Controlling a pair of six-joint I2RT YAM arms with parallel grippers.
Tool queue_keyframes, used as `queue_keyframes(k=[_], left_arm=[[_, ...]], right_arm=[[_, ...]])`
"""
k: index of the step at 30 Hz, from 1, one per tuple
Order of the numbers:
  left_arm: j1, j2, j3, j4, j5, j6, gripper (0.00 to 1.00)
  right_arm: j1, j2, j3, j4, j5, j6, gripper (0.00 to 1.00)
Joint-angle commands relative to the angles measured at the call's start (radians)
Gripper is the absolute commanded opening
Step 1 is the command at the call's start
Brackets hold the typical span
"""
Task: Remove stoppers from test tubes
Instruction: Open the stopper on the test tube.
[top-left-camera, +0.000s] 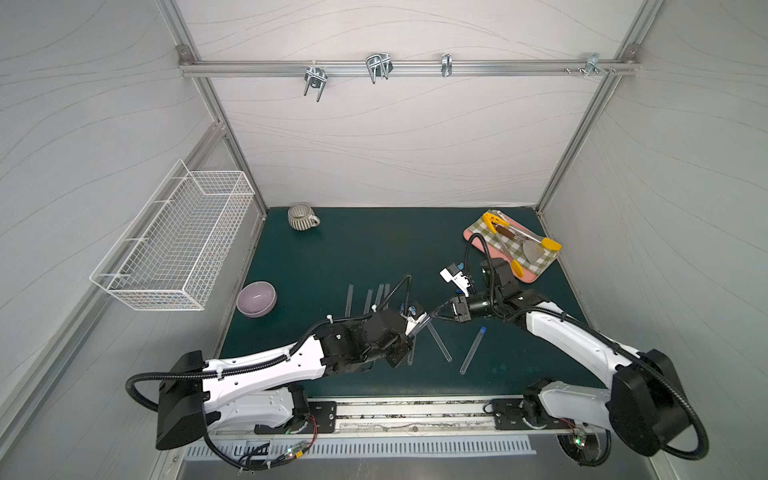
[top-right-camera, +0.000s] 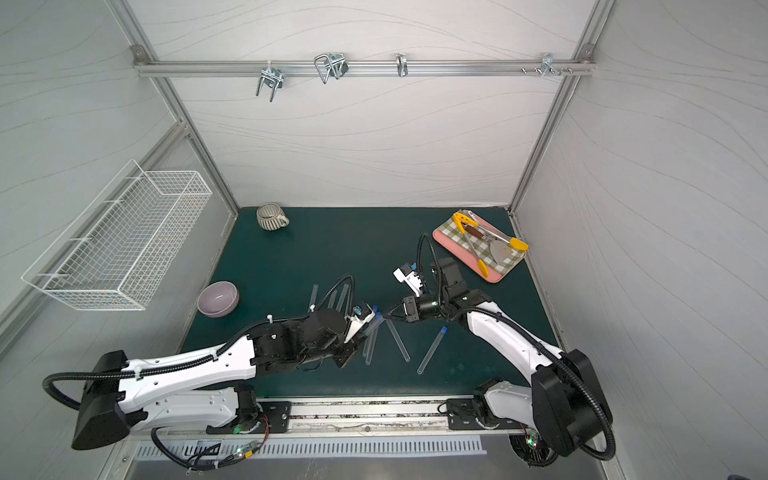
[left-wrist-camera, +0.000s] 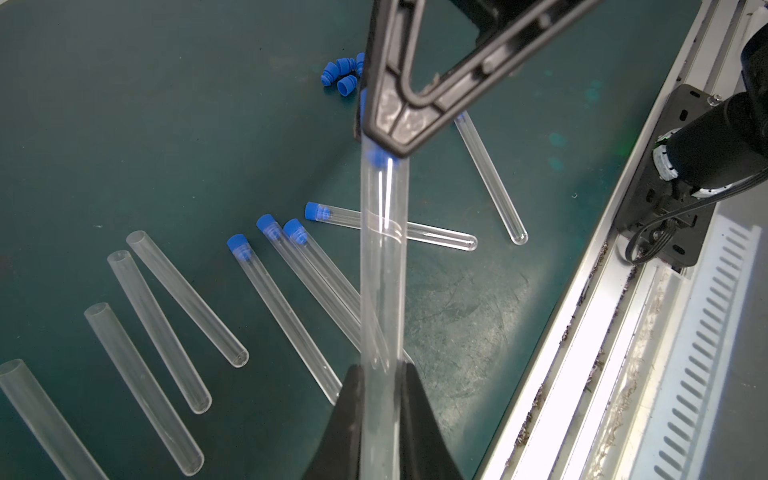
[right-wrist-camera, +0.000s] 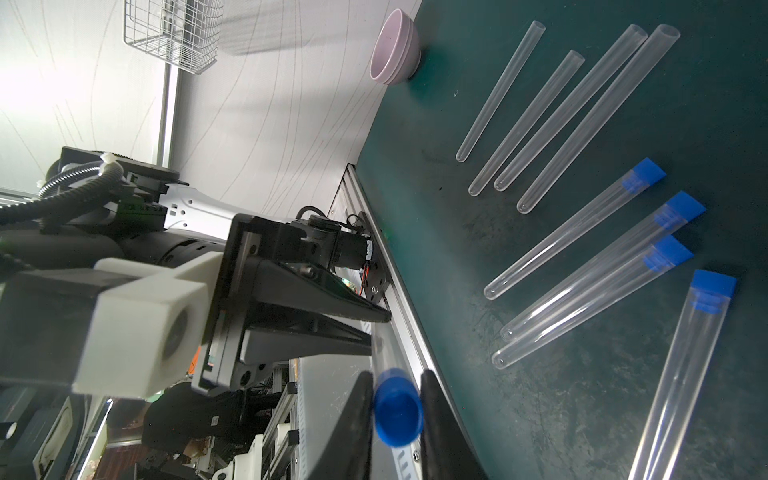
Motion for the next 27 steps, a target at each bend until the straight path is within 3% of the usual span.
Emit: queue_keyframes(k=[1, 13, 18, 27], left_arm=[[-0.004, -0.020, -0.001, 0.035, -0.018, 0.004, 0.02], [-0.004, -0.027, 0.002, -0.006, -0.103, 0.004, 0.00], [-0.004, -0.021, 0.004, -0.012, -0.124, 0.003, 0.00], [-0.003, 0.013, 0.016, -0.026, -0.131, 0.009, 0.00]], right_arm=[[0.006, 0.007, 0.028, -0.004, -0.011, -0.027, 0.17], [-0.006, 0.010, 0.063, -0.115, 0.055, -0.107, 0.04], [-0.014, 0.008, 0.119, -0.271, 0.177, -0.204, 0.02], [-0.104, -0.036, 0.077, -0.115, -0.024, -0.096, 0.01]])
